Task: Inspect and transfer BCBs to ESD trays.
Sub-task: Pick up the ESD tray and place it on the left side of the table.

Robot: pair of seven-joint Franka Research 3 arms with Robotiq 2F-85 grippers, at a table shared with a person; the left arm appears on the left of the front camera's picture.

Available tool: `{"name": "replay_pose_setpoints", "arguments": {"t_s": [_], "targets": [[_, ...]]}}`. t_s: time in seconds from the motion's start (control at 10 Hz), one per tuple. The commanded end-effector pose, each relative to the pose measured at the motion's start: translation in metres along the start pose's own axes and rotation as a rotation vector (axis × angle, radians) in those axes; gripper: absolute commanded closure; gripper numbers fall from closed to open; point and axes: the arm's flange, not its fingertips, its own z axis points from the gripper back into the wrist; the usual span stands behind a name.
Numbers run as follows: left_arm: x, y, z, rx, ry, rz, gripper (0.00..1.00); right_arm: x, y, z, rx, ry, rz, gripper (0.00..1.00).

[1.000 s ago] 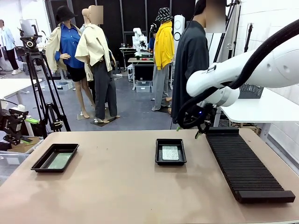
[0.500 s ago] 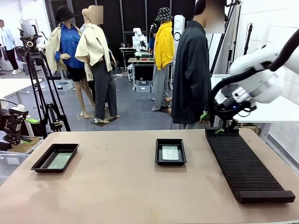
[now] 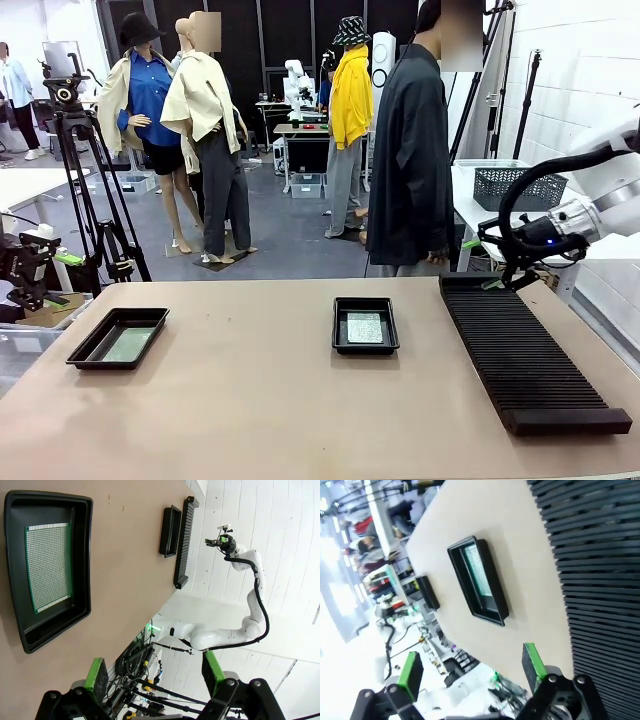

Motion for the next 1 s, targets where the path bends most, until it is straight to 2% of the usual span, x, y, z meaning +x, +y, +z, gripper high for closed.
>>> {"name": "replay_pose_setpoints", "arguments": {"t_s": [0.0, 0.2, 0.4, 0.9], "targets": [[-0.003, -0.003, -0.002, 0.022, -0.004, 0.016, 0.00, 0.018, -0.001, 0.007, 0.027, 0.044, 0.040, 0.00], [-0.003, -0.003, -0.002, 0.022, -0.004, 0.016, 0.00, 0.025, -0.009, 0.017, 0.083, 0.083, 0.089, 0.00], [-0.003, -0.003, -0.002, 0.022, -0.004, 0.016, 0.00, 0.027, -0.017, 0.022, 0.127, 0.060, 0.119, 0.00], [-0.003, -0.003, -0.002, 0.022, -0.004, 0.016, 0.00, 0.023, -0.030, 0.027, 0.214, 0.082, 0.238, 0.00]]}}
